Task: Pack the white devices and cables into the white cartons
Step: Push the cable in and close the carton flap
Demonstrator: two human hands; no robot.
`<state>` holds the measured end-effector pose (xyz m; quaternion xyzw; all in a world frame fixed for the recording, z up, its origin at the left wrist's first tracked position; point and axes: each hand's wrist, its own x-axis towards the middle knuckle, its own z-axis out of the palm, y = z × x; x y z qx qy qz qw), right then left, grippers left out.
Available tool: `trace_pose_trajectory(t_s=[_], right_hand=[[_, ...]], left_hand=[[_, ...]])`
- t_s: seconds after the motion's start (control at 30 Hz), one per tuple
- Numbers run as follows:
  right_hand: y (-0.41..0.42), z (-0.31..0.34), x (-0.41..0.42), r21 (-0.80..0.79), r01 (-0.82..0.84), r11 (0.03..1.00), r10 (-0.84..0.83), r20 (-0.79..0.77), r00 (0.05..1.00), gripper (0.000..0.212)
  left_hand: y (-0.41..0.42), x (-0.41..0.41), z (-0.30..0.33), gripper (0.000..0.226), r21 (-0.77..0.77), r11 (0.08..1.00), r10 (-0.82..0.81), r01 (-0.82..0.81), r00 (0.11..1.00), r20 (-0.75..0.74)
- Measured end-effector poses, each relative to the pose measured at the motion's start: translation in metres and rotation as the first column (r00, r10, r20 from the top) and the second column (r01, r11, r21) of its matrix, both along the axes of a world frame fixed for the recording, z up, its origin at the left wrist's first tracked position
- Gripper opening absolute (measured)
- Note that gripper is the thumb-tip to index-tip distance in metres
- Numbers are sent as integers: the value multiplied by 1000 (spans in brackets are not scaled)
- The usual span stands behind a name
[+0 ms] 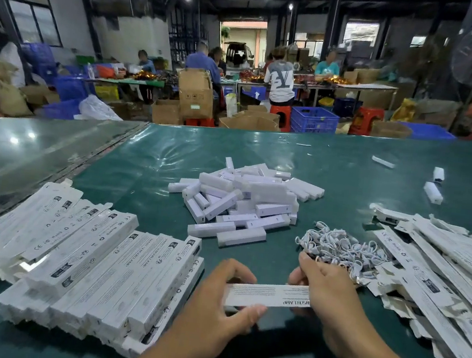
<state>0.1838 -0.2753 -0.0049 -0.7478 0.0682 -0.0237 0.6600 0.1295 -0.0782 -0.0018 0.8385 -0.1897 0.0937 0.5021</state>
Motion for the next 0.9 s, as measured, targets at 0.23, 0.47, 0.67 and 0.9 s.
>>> trace_pose_trajectory(t_s=[0.23, 0.47, 0.67, 0.9], right_hand=[[0, 11, 2, 315, -96, 944, 118, -51, 992, 47], [-2, -3, 7, 268, -87, 959, 85, 16, 996, 40], [-1, -11, 1, 142, -153, 978, 145, 68, 987, 33], [-26, 10, 1, -400, -26, 916, 133, 241, 961, 14]], left_hand=[[42, -6, 41, 29, 280, 814, 241, -509, 734, 635], [109, -26, 33, 30, 262, 386, 757, -885, 466, 459], [117, -27, 28, 54, 571, 268, 810, -776, 502, 302], [126, -17, 35, 47, 724, 248, 793, -644, 564, 230]])
